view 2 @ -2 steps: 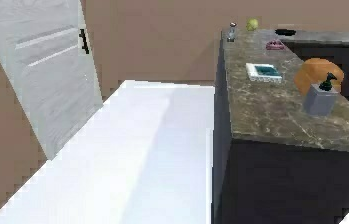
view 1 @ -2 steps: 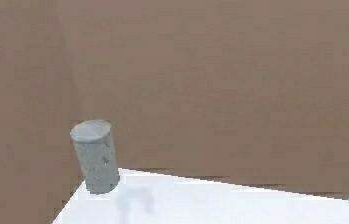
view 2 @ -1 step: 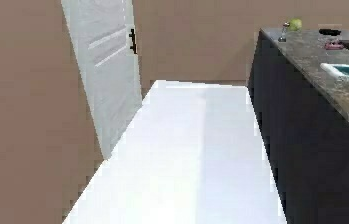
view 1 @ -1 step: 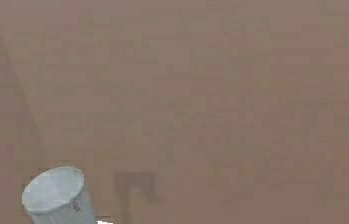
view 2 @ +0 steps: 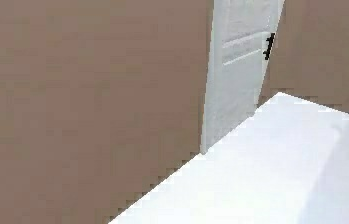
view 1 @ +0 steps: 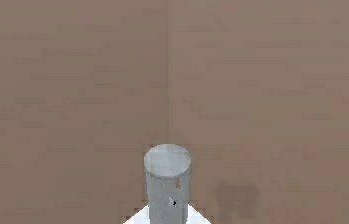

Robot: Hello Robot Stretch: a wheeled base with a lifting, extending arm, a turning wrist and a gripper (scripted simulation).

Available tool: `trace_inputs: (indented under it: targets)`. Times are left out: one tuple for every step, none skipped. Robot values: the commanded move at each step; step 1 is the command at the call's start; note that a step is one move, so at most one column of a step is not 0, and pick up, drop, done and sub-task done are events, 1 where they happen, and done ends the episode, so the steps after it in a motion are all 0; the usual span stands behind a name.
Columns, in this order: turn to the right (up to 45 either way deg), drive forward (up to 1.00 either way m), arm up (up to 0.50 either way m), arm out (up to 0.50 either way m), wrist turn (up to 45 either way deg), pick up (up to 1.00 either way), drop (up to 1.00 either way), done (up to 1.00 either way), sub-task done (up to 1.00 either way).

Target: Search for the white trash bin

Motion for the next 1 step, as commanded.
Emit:
trace_inputs:
  targets:
    - [0.0, 0.0, 0.0, 0.0, 0.0, 0.0, 0.0, 1.0, 0.0]
